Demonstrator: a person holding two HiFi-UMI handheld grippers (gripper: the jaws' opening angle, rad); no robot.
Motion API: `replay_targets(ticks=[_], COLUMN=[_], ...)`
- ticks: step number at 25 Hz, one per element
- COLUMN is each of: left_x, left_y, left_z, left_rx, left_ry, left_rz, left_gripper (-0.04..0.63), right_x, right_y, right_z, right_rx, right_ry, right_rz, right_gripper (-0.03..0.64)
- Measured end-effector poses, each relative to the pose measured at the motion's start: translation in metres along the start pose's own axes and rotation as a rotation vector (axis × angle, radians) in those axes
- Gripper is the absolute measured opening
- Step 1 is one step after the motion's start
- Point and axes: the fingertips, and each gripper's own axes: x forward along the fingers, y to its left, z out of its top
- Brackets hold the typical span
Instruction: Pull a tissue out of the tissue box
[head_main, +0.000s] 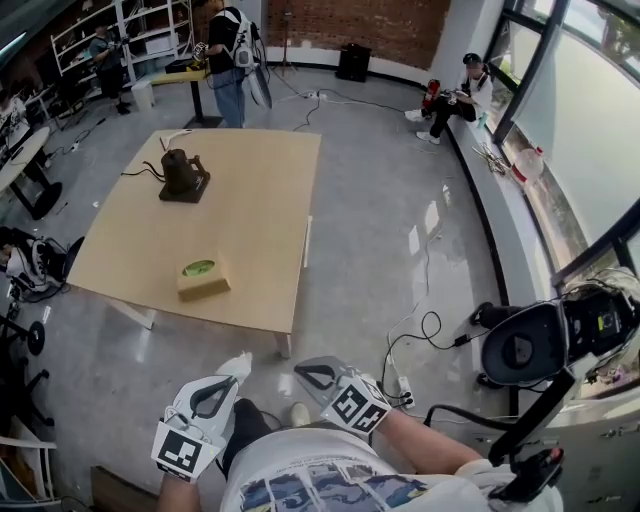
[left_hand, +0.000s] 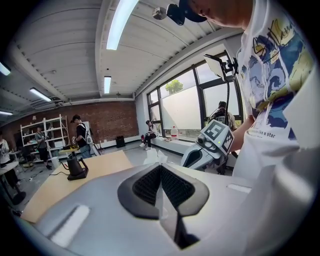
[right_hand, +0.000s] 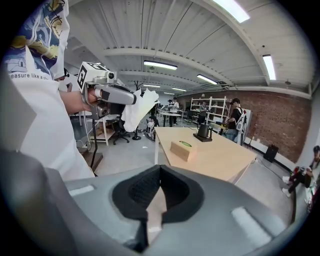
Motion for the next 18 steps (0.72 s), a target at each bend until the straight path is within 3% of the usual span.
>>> replay_targets(ticks=[18], left_x=[-0.015], left_y=[0.014], left_z=[-0.015], left_rx=[-0.015], left_ry=[0.005], left_rz=[0.03], left_gripper=[0.009], right_x=[0.024], right_y=[0.015], right_z=[0.021], right_rx=[-0.068], right_ry=[-0.004], right_rz=[0.049], right_gripper=[0.0])
